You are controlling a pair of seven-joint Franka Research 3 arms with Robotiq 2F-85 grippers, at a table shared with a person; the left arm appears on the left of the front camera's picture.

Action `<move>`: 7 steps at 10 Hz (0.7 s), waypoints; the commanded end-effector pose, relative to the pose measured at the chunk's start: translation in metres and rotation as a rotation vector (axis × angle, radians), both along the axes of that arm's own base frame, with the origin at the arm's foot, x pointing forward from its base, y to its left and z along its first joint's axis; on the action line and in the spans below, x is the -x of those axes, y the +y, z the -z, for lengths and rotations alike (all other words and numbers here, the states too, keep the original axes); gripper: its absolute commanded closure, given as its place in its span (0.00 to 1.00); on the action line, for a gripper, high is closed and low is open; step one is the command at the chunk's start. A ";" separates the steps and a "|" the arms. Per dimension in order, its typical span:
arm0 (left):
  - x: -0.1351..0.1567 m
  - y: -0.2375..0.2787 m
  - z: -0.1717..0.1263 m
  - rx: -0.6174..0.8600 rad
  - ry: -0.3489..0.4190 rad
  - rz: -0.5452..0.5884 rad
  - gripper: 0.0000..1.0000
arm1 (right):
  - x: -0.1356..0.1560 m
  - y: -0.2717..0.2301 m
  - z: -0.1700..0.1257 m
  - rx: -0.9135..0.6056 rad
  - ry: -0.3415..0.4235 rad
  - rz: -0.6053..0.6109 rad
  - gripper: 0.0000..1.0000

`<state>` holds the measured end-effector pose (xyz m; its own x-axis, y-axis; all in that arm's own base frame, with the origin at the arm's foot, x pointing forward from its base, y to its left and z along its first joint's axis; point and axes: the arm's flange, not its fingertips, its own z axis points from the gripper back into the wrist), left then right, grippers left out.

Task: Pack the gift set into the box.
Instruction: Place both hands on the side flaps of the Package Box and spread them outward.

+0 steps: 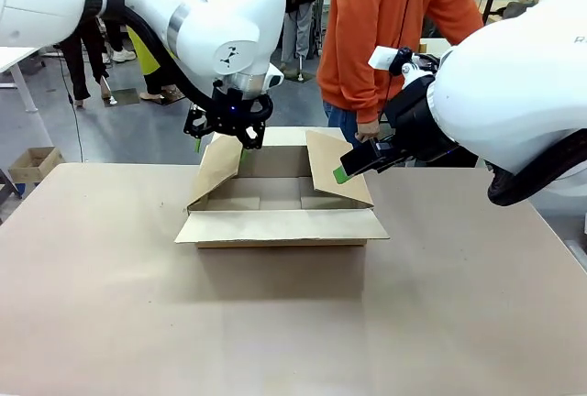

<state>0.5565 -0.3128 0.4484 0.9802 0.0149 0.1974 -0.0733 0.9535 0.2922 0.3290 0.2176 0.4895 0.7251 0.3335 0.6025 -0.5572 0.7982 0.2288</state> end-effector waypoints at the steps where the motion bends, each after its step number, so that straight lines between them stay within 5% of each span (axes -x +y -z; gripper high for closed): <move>1: 0.010 0.028 -0.005 0.002 -0.051 -0.025 0.00 | 0.000 0.002 -0.001 -0.009 -0.010 0.005 0.00; 7: 0.004 0.123 -0.029 0.276 -0.069 -0.074 0.00 | 0.000 0.002 -0.001 -0.009 -0.010 0.005 0.00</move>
<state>0.5663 -0.2130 0.4842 0.9546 0.1495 0.2578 -0.1787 0.9794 0.0937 0.3289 0.2178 0.4896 0.7248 0.3339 0.6026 -0.5577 0.7980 0.2287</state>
